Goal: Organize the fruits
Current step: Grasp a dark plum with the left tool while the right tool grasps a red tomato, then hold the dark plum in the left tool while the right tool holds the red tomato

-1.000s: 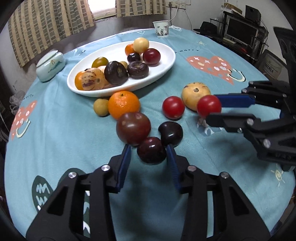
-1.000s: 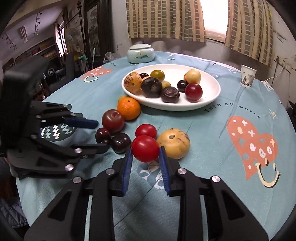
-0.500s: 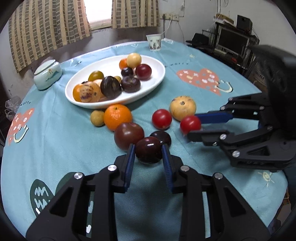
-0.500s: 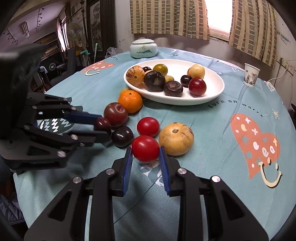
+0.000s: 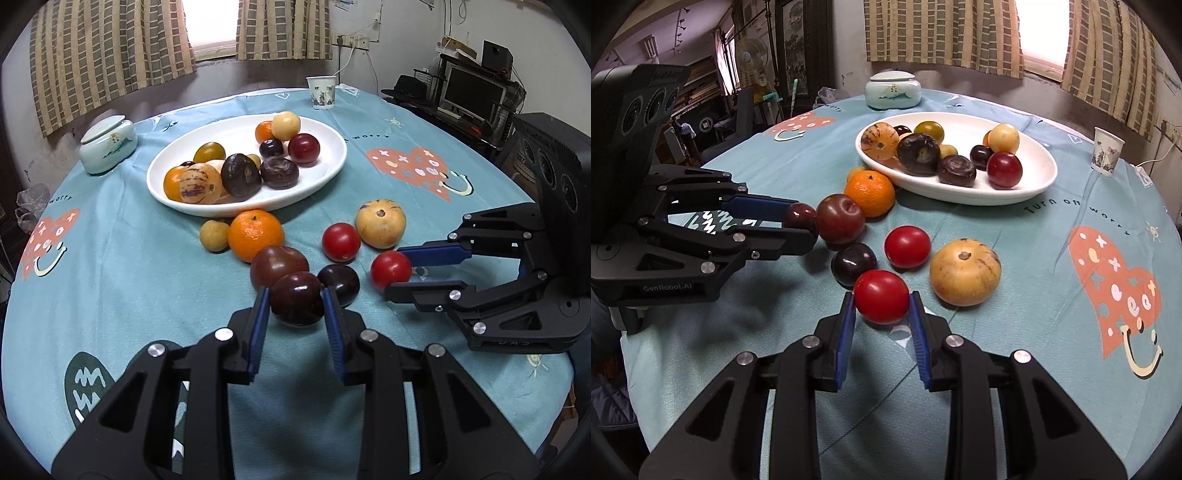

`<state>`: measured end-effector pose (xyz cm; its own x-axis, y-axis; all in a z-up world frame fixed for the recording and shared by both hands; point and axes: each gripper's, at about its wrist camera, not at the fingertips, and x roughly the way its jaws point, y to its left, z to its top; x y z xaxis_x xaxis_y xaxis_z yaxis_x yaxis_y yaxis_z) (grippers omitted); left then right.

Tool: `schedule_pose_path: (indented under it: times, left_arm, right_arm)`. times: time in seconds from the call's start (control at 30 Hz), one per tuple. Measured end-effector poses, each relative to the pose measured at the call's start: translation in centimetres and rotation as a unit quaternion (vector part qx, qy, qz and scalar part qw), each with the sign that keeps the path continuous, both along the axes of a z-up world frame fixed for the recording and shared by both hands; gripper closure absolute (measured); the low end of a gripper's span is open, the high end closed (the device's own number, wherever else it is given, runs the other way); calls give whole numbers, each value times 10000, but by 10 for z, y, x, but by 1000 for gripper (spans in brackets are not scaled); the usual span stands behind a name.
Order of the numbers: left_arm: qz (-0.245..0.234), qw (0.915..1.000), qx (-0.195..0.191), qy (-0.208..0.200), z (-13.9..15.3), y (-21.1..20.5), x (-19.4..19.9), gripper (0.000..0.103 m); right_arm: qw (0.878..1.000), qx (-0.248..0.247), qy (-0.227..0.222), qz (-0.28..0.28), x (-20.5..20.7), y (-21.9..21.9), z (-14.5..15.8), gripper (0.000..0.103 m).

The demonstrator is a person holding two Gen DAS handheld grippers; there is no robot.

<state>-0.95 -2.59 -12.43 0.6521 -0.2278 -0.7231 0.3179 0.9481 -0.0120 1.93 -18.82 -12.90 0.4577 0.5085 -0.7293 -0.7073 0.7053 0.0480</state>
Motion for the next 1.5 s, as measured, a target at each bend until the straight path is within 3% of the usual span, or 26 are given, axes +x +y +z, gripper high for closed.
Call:
schedule_pose_path:
  times: [0.77, 1.03, 1.5]
  left_arm:
    - [98, 9999, -31, 83, -2, 5, 2, 73]
    - [463, 9982, -378, -32, 10, 33, 5, 73]
    - [619, 9974, -360, -11, 9, 39, 9, 73]
  right_arm:
    - [10000, 60, 2, 33, -2, 0, 2, 73]
    - [9999, 155, -32, -24, -2, -5, 7, 73]
    - [9998, 197, -60, 58, -3, -6, 9, 73]
